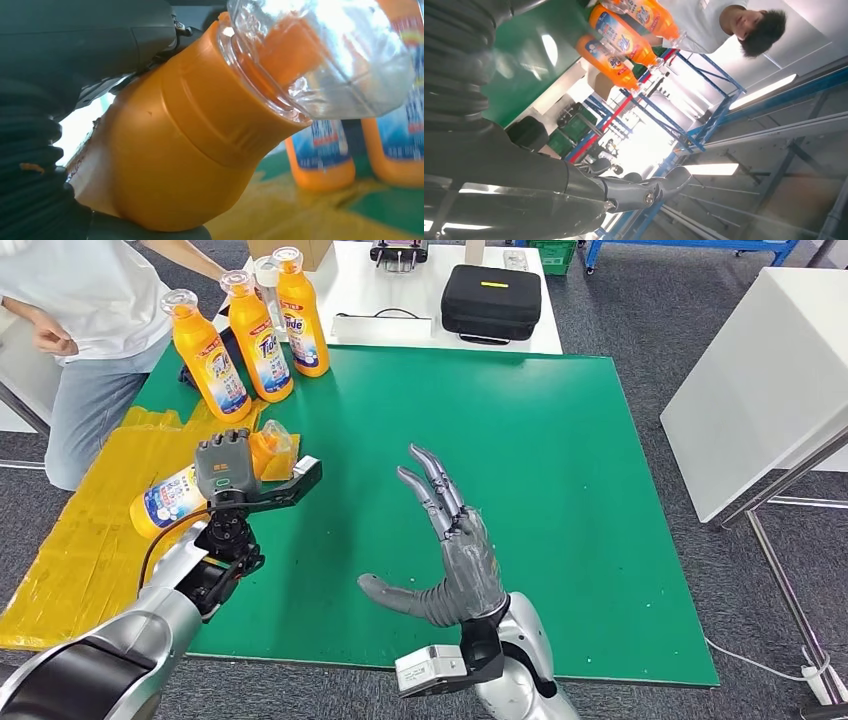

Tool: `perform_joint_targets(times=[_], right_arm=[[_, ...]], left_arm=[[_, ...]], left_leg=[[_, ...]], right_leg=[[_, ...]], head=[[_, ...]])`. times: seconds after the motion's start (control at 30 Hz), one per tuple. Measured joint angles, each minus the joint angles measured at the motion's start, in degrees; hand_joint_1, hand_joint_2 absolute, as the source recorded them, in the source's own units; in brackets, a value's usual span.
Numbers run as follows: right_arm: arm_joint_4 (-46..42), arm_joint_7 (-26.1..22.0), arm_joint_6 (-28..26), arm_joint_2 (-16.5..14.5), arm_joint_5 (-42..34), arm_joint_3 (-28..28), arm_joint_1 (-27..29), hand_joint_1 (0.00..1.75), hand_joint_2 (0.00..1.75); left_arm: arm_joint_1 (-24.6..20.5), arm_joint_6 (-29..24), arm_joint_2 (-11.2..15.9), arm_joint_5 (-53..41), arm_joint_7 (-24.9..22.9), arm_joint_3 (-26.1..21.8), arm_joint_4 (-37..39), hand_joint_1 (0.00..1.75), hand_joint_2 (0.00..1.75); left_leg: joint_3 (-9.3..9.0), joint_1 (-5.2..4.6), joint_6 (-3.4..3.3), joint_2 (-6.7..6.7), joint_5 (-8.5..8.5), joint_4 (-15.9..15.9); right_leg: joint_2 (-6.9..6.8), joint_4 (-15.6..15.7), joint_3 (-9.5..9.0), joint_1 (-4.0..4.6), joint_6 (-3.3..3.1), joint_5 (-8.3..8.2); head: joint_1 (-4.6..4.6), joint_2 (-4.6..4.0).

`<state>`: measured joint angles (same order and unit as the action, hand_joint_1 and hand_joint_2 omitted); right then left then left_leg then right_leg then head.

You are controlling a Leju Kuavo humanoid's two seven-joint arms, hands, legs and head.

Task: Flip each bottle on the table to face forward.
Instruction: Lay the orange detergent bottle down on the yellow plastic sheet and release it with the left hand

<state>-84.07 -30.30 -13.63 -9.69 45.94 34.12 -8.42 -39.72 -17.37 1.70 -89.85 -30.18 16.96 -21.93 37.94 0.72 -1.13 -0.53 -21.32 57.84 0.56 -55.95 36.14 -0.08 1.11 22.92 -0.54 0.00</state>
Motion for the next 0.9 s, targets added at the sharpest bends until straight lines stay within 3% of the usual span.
perform_joint_targets(times=[0.07,0.1,0.2,0.23,0.4,0.9], right_arm=[[-0.44,0.2,-0.02,0.15,0.14,-0.01,0.36,0.0,1.75],[-0.62,0.28,-0.02,0.2,0.19,-0.02,0.48,0.0,1.75],[-1.05,0.47,-0.03,0.36,0.53,-0.01,0.76,0.0,1.75],[-1.19,0.54,-0.03,0.4,0.68,-0.01,0.82,0.0,1.75],[-1.78,0.82,-0.03,0.55,1.02,-0.02,1.2,0.0,1.75],[-1.79,0.83,-0.03,0.55,1.05,-0.02,1.3,0.0,1.75]], left_arm=[[0.53,0.45,0.0,0.0,0.07,-0.02,0.32,1.75,1.75],[0.81,0.56,0.0,0.01,0.24,-0.05,0.47,1.4,1.75],[1.71,0.55,0.01,0.61,2.38,-0.94,0.84,0.09,1.75],[2.02,0.37,0.0,1.13,3.81,-1.66,0.91,0.0,1.75],[2.83,-1.63,-0.62,2.63,9.27,-6.43,0.97,0.0,1.75],[2.83,-2.52,-1.58,-0.06,10.4,-12.09,0.97,0.0,1.75]], left_leg=[[0.0,-0.01,0.0,0.01,0.0,0.0],[0.0,-0.01,0.0,0.01,0.0,0.0],[0.0,-0.01,0.0,0.0,0.0,0.0],[-0.01,0.0,0.0,0.01,0.0,0.0],[-0.01,0.0,0.01,0.02,0.0,0.0],[-0.01,0.0,0.01,0.02,0.0,0.0]], right_leg=[[0.0,0.0,0.0,0.0,0.0,0.0],[0.0,0.01,0.01,0.0,0.0,0.0],[0.0,0.01,0.01,0.0,0.0,0.0],[0.0,0.01,0.02,0.0,0.0,0.0],[0.0,0.0,0.04,0.02,-0.01,0.0],[0.0,-0.01,0.03,0.01,-0.01,0.0]], head=[[0.0,0.0],[0.01,0.0],[0.0,0.0],[-0.01,0.0],[-0.01,0.0],[-0.01,0.0]])
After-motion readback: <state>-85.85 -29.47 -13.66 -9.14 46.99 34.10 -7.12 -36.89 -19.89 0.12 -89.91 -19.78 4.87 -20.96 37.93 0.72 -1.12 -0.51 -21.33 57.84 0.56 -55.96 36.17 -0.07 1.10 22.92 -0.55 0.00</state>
